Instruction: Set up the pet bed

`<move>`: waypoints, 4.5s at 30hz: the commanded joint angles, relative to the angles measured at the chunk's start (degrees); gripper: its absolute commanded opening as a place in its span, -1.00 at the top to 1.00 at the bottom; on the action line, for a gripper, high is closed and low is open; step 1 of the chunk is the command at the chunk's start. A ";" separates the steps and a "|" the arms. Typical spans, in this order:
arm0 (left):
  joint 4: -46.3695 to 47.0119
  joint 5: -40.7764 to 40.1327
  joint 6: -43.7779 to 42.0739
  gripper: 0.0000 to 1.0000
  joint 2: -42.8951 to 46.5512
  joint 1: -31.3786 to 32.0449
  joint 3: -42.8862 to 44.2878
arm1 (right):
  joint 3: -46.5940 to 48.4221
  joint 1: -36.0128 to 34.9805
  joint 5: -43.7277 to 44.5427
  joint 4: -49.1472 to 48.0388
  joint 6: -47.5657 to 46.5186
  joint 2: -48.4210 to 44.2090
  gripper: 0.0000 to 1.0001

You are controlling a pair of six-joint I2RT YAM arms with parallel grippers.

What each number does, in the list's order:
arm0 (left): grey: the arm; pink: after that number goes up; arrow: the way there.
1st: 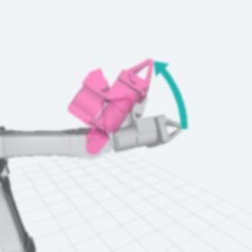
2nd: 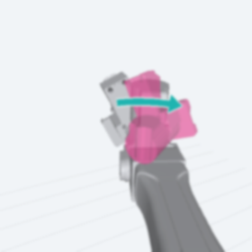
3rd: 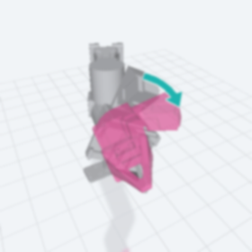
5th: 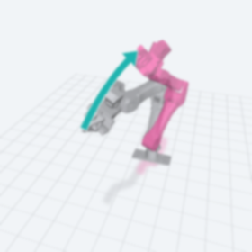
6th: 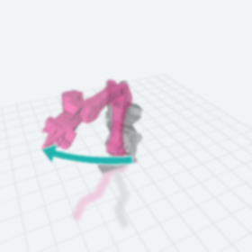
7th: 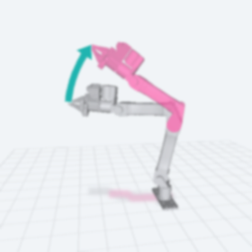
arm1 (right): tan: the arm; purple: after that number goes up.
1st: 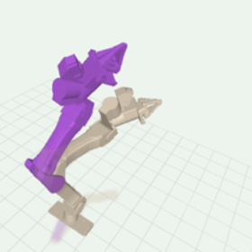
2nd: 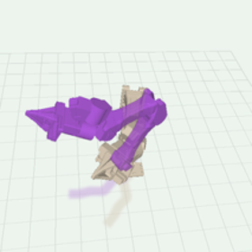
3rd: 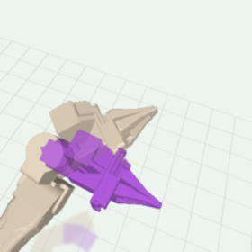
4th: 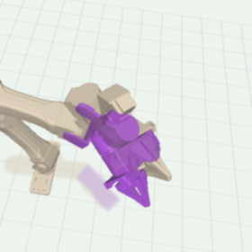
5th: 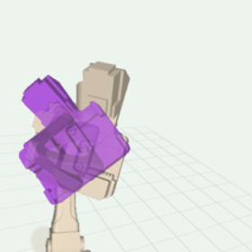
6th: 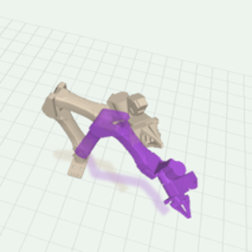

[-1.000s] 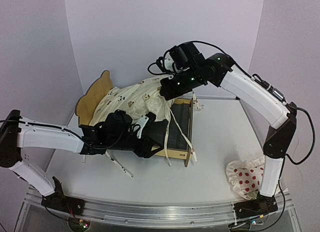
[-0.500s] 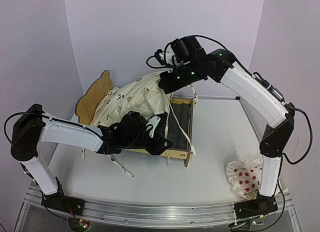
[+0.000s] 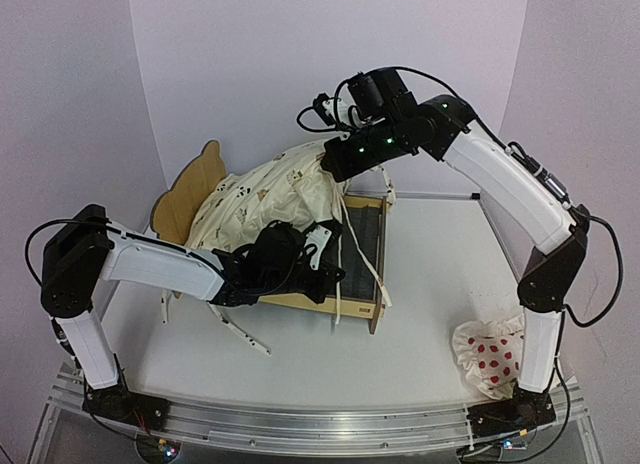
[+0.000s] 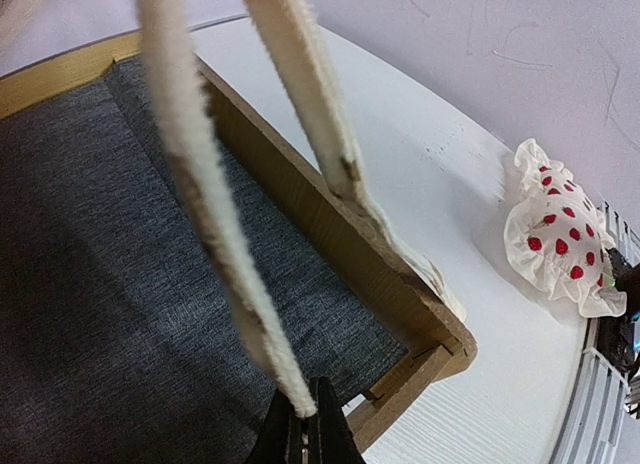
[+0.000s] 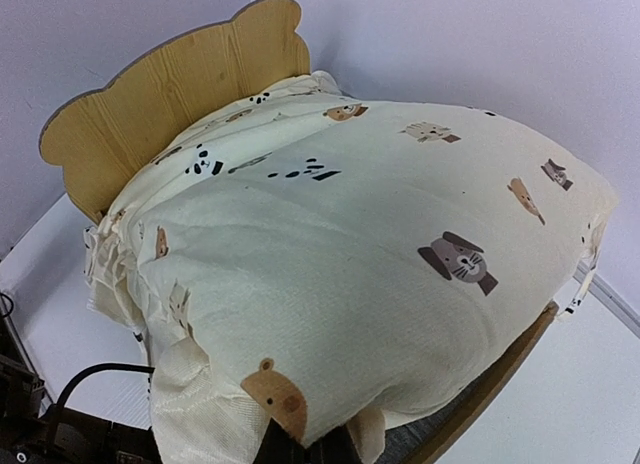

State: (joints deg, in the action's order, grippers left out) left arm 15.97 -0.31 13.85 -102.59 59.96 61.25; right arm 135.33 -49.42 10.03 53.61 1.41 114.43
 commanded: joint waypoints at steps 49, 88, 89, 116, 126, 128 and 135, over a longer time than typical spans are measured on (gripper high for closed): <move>9.11 -7.99 -7.06 1.00 -2.81 0.15 3.42 | -15.77 0.58 -1.46 -9.59 3.69 -7.13 1.00; 9.65 -8.65 -8.47 1.00 2.59 0.15 0.49 | -18.58 0.59 -1.68 -10.62 4.74 -7.85 1.00; 9.81 -8.51 -8.01 1.00 2.65 0.15 0.09 | -18.74 0.61 -1.63 -10.63 4.74 -7.94 1.00; 9.51 -6.79 -1.30 1.00 -0.42 2.66 -2.85 | -22.32 0.56 -1.33 -11.23 5.68 -9.09 1.00; 5.63 -13.72 -0.41 0.98 -2.24 4.14 -3.77 | -26.54 0.58 -1.61 -13.18 6.72 -10.62 1.00; 3.96 -17.83 -0.89 0.98 -2.60 4.43 -3.09 | -27.52 0.62 -1.73 -13.62 6.96 -10.93 1.00; -0.03 -21.05 -1.92 0.97 -1.83 4.53 -2.73 | -28.82 0.61 -1.98 -14.22 7.50 -11.18 1.00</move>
State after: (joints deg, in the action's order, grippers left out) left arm 18.74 -17.89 12.30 -104.99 64.25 57.27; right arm 106.73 -48.62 9.17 42.88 7.85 106.32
